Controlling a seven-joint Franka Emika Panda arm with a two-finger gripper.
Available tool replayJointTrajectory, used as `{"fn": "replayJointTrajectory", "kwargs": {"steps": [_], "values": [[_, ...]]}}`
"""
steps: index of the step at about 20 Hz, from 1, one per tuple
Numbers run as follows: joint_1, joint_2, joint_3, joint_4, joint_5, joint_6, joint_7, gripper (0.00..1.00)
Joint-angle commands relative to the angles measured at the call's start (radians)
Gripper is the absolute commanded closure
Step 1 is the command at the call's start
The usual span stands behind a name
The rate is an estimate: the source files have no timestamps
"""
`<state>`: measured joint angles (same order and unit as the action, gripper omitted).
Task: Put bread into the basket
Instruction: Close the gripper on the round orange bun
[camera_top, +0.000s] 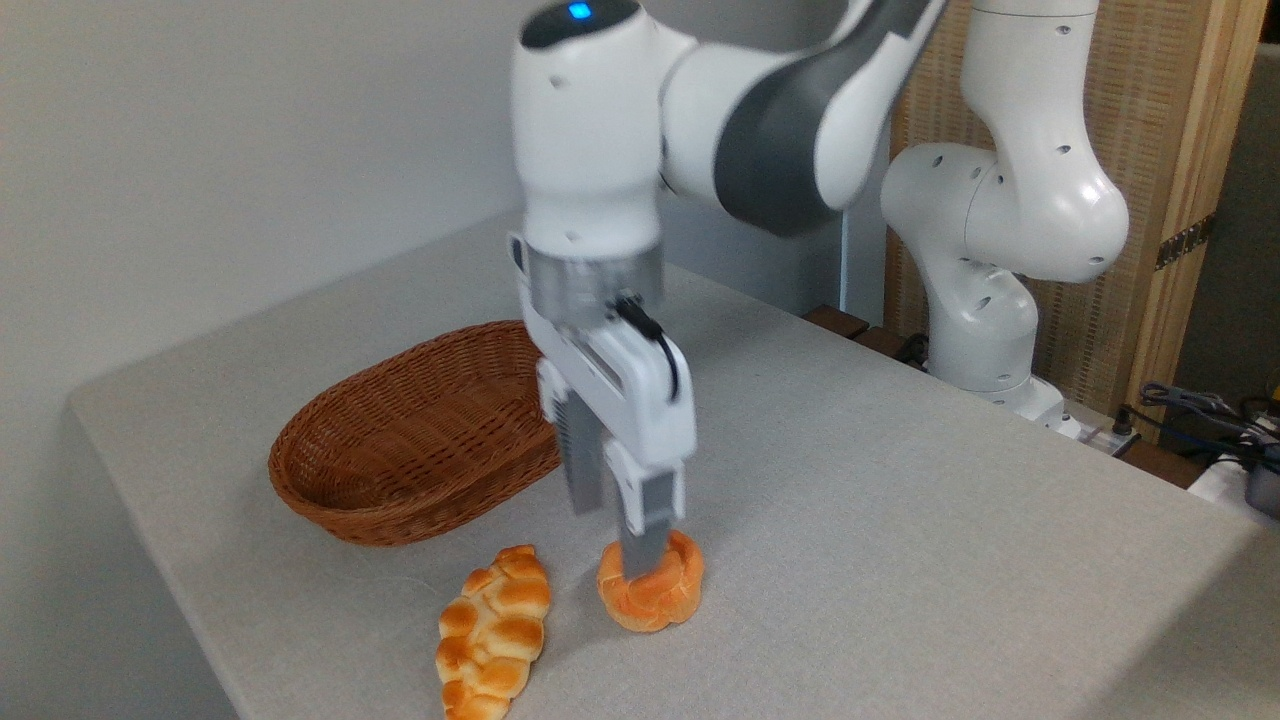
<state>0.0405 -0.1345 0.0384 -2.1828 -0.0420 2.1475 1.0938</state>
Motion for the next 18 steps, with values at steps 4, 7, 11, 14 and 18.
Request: {"fn": "replayJointTrajectory", "kwargs": {"steps": [4,7,11,14,18], "values": [[-0.002,0.010,0.049,-0.072,-0.015,0.022,0.081,0.00],[-0.004,0.030,0.049,-0.072,-0.016,0.026,0.083,0.25],[-0.004,0.033,0.049,-0.071,-0.027,0.026,0.083,0.59],[-0.008,0.053,0.046,-0.066,-0.030,0.028,0.074,0.64],[-0.008,0.056,0.046,-0.061,-0.053,0.029,0.072,0.64]]}}
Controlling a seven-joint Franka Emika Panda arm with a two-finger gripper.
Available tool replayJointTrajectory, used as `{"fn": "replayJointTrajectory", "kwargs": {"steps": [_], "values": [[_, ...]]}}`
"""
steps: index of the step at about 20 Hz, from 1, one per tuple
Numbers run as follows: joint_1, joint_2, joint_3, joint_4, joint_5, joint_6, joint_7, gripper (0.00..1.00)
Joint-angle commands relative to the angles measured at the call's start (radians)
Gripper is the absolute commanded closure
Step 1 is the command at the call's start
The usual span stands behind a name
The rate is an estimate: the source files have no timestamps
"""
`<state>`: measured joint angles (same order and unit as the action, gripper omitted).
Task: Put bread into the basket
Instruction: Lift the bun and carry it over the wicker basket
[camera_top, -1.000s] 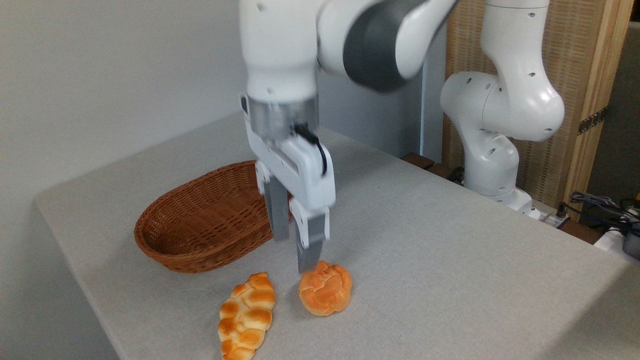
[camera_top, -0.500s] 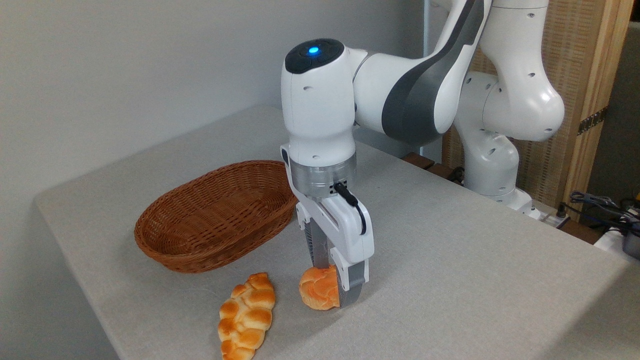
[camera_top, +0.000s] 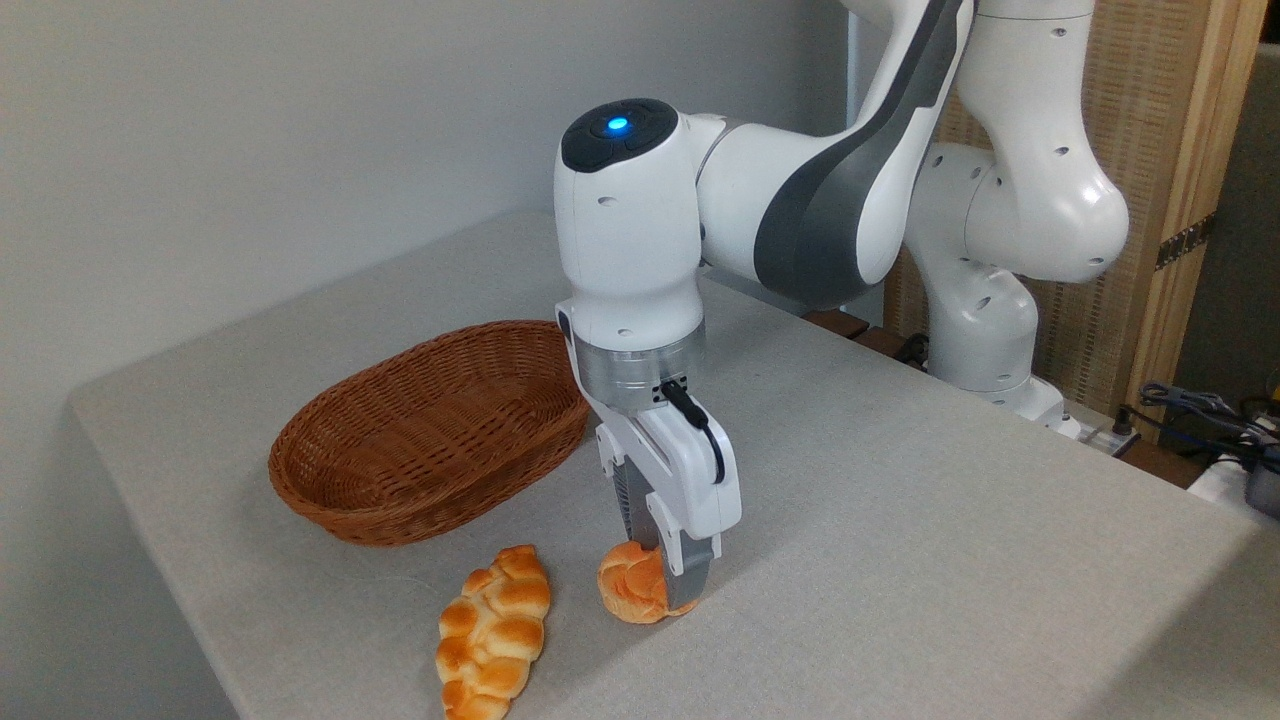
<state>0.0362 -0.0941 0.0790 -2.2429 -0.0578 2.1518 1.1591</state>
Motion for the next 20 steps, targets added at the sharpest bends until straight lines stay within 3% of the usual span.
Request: {"fn": "replayJointTrajectory", "kwargs": {"steps": [1,13,18,20], "values": [[-0.004,0.016,0.005,0.003,-0.048,0.023,0.005,0.64],[-0.001,0.013,0.001,0.163,-0.091,-0.151,-0.065,0.64],[-0.007,0.016,-0.007,0.301,-0.203,-0.299,-0.156,0.63],[-0.007,0.025,-0.031,0.313,-0.284,-0.299,-0.211,0.54]]}}
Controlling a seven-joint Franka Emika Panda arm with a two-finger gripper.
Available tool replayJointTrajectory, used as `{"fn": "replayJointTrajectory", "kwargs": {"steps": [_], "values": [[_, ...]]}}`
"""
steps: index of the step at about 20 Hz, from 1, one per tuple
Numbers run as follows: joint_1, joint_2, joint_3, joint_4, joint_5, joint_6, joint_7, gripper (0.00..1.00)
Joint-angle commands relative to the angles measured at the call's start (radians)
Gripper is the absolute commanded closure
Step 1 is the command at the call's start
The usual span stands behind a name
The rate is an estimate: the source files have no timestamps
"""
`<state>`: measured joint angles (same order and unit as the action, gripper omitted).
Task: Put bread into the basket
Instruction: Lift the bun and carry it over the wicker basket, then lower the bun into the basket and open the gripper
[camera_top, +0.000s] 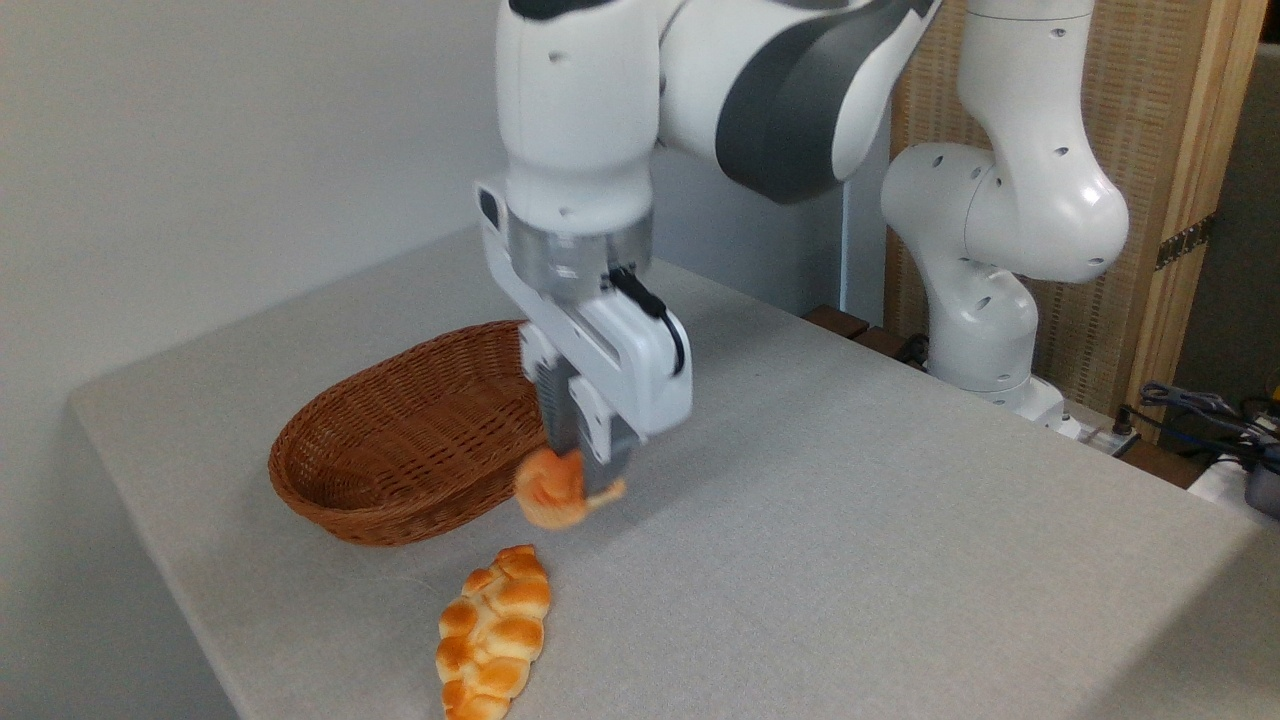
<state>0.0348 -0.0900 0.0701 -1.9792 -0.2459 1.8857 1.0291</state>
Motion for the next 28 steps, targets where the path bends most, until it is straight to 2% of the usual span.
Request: {"fn": "replayJointTrajectory", "kwargs": {"steps": [1,3,6,7,8,9,12,15,18,23,27,28], "values": [[-0.006,0.032,-0.050,0.069,-0.113,-0.033,-0.096,0.54],[-0.006,0.050,-0.097,0.082,-0.118,-0.031,-0.167,0.54],[-0.007,0.122,-0.174,0.152,-0.157,-0.014,-0.272,0.43],[-0.007,0.151,-0.190,0.180,-0.162,-0.013,-0.303,0.34],[-0.007,0.180,-0.193,0.209,-0.162,-0.002,-0.344,0.14],[-0.009,0.200,-0.208,0.230,-0.153,0.012,-0.383,0.00],[-0.009,0.214,-0.222,0.243,-0.158,0.059,-0.412,0.00],[-0.009,0.214,-0.227,0.243,-0.158,0.062,-0.414,0.00],[-0.012,0.216,-0.259,0.241,-0.153,0.061,-0.414,0.00],[-0.015,0.222,-0.260,0.243,-0.154,0.061,-0.414,0.00],[-0.004,0.170,-0.228,0.253,-0.139,0.044,-0.409,0.00],[-0.004,0.150,-0.195,0.253,-0.106,0.039,-0.409,0.00]]}}
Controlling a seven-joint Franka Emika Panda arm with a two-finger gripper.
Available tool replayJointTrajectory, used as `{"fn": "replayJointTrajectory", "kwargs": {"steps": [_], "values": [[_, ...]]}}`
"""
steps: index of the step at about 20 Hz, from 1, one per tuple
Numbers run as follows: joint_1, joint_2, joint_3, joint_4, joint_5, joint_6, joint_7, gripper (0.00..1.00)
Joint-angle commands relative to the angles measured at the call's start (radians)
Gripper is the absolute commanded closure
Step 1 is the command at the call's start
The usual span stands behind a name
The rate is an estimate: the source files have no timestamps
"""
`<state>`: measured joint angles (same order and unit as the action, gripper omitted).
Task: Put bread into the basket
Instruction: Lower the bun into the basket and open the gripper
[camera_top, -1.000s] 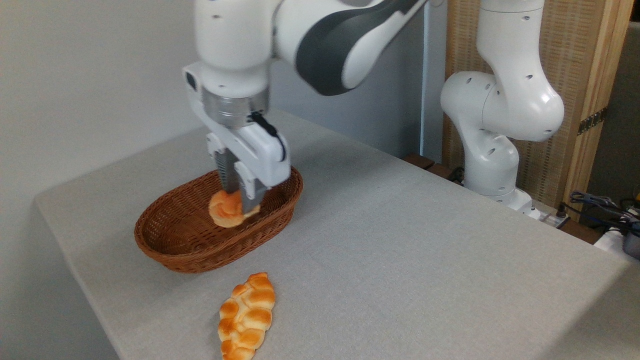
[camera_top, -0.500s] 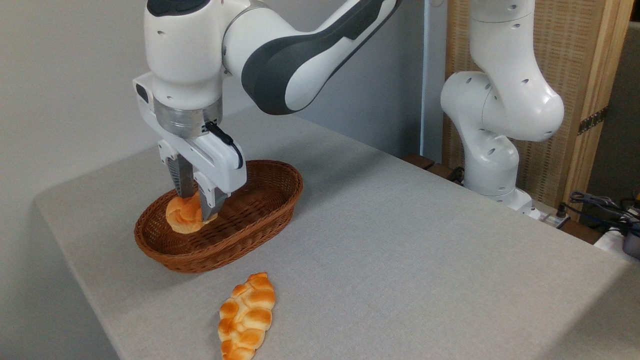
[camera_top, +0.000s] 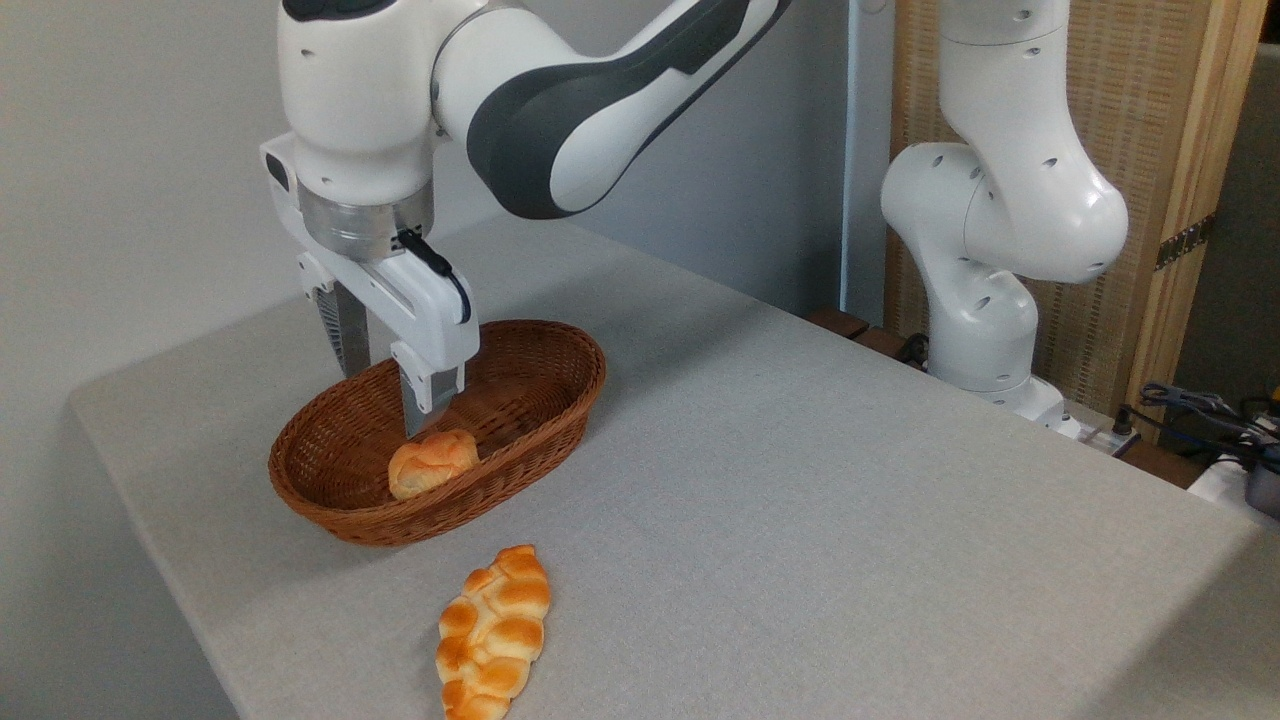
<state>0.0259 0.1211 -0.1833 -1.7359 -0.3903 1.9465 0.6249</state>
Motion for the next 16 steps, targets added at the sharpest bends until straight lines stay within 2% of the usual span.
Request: {"fn": "replayJointTrajectory", "kwargs": {"steps": [1,3,7,9,12,16], "values": [[0.002,-0.090,0.089,0.010,0.080,-0.049,-0.004,0.00],[-0.020,-0.126,0.161,0.009,0.175,-0.124,0.035,0.00],[-0.023,-0.123,0.182,0.035,0.281,-0.159,0.065,0.00],[-0.023,-0.120,0.185,0.061,0.289,-0.162,0.058,0.00],[-0.023,-0.095,0.188,0.127,0.291,-0.231,0.056,0.00],[-0.020,-0.094,0.189,0.128,0.291,-0.239,0.056,0.00]]}}
